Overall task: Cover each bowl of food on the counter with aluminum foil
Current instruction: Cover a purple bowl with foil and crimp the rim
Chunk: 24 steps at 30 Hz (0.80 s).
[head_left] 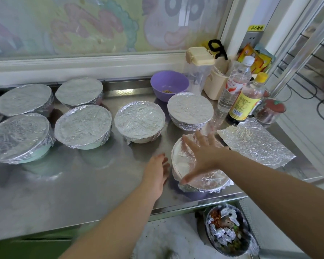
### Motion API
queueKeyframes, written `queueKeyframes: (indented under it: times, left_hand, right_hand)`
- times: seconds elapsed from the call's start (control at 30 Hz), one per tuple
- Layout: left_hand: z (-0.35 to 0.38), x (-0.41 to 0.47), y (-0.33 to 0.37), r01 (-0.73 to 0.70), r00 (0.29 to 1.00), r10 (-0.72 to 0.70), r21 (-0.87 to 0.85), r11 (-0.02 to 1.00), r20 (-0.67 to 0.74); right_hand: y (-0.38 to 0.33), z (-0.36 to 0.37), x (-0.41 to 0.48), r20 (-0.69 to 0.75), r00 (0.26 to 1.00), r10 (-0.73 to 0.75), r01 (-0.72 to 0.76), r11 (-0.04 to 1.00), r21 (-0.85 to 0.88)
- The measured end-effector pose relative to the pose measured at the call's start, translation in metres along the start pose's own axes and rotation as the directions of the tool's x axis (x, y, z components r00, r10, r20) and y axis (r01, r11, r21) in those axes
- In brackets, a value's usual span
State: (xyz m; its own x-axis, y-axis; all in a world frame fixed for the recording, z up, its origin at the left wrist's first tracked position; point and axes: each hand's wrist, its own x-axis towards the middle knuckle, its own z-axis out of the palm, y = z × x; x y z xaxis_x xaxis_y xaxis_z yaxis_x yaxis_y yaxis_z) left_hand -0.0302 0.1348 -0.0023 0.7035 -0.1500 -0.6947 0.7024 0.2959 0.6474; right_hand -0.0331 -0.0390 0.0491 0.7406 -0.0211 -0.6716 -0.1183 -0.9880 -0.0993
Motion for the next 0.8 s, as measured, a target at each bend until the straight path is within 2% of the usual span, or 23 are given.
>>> queueKeyframes:
  times: [0.13, 0.3, 0.4, 0.53, 0.7, 0.8]
  left_hand:
    - [-0.006, -0.015, -0.018, 0.167, 0.985, -0.173, 0.161, 0.973, 0.018]
    - [-0.018, -0.014, -0.022, 0.332, 0.93, -0.328, 0.003, 0.943, 0.167]
    - [-0.021, -0.014, -0.025, 0.401, 0.901, -0.358, -0.154, 0.903, 0.245]
    - [-0.018, -0.016, -0.027, 0.357, 0.924, -0.311, -0.208, 0.911, 0.225]
    - [-0.015, -0.015, -0.025, 0.217, 0.963, -0.201, -0.073, 0.973, 0.18]
    - [-0.022, -0.014, -0.021, 0.198, 0.954, -0.179, -0.055, 0.979, 0.242]
  right_hand:
    - [-0.003, -0.002, -0.002, 0.029, 1.0, 0.007, -0.007, 1.0, -0.025]
    - [-0.005, -0.002, -0.003, 0.03, 0.999, 0.015, -0.014, 1.0, -0.026]
    - [-0.005, -0.003, -0.004, 0.029, 0.999, 0.019, -0.018, 0.999, -0.035]
    - [-0.005, -0.003, -0.005, 0.033, 0.999, 0.019, -0.018, 0.999, -0.036]
    - [-0.006, -0.003, -0.003, 0.028, 0.999, 0.027, -0.025, 0.998, -0.049]
    - [-0.006, -0.002, -0.004, 0.022, 0.999, 0.028, -0.027, 0.998, -0.049]
